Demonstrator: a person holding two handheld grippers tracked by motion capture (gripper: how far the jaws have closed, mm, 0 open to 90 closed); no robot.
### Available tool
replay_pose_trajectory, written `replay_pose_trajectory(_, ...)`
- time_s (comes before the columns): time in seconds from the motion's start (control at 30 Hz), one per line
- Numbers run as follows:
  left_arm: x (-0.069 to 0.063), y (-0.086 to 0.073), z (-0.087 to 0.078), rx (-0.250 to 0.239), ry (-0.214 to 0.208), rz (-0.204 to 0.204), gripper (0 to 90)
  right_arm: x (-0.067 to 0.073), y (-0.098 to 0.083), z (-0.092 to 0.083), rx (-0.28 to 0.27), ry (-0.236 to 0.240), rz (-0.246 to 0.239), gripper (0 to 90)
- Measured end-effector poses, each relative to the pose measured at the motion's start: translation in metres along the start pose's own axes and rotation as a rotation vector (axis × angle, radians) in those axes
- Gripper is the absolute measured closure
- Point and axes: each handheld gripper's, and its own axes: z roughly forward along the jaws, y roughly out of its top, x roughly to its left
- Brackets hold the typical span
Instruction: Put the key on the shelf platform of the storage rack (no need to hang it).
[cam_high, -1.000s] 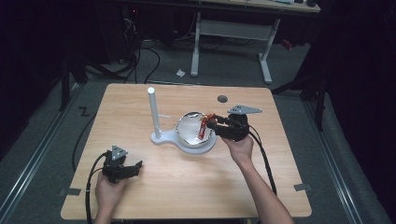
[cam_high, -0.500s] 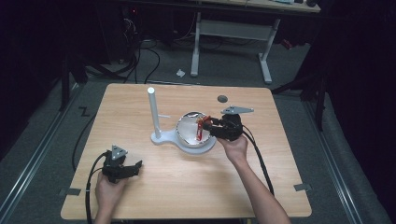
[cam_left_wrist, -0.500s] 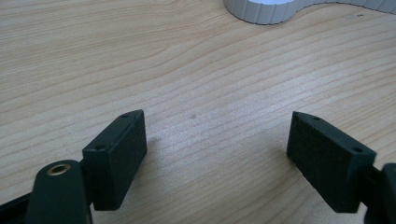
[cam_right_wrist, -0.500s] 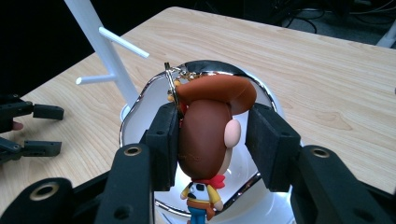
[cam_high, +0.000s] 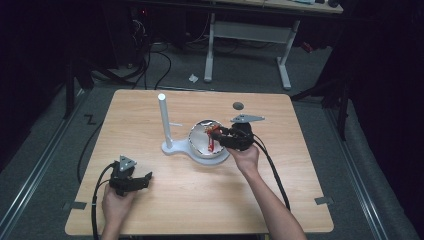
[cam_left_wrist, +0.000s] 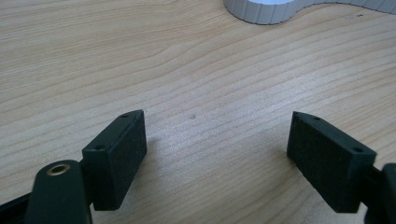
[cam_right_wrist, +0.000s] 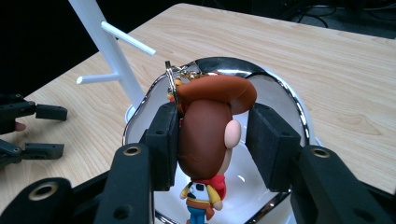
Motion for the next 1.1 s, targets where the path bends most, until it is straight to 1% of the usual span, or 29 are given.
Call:
replay_pose_trajectory(0.07,0.000,0.000,0.000,0.000,0.000,0.000,20.4,0.001,0.000,0.002,0.006,0.005,0.008,55.7)
replay_pose_trajectory(0.17,0.000,0.000,0.000,-0.001,0.001,0.001,20.4,0.002,-0.001,0.005,0.016,0.006,-0.001,55.7)
replay_pose_trajectory(0.27,0.000,0.000,0.000,0.000,0.001,0.001,20.4,0.003,-0.001,0.008,0.017,0.019,0.007,55.7)
replay_pose_trajectory(0.4,0.000,0.000,0.000,0.001,0.003,0.003,20.4,0.005,-0.001,0.011,0.021,0.020,0.004,55.6)
replay_pose_trajectory(0.57,0.000,0.000,0.000,0.001,0.002,0.003,20.4,0.007,-0.001,0.016,0.034,0.005,-0.013,55.5)
replay_pose_trajectory(0.73,0.000,0.000,0.000,0.001,0.003,0.003,20.4,0.007,-0.002,0.021,0.047,-0.007,-0.010,55.4)
replay_pose_trajectory(0.8,0.000,0.000,0.000,0.001,0.002,0.003,20.4,0.008,-0.002,0.023,0.060,-0.015,-0.020,55.4)
replay_pose_trajectory(0.87,0.000,0.000,0.000,0.001,0.003,0.003,20.4,0.010,-0.002,0.025,0.070,-0.031,-0.044,55.3)
replay_pose_trajectory(1.1,0.000,0.000,0.000,0.001,0.002,0.003,20.4,0.013,-0.003,0.033,0.096,-0.051,-0.058,55.0)
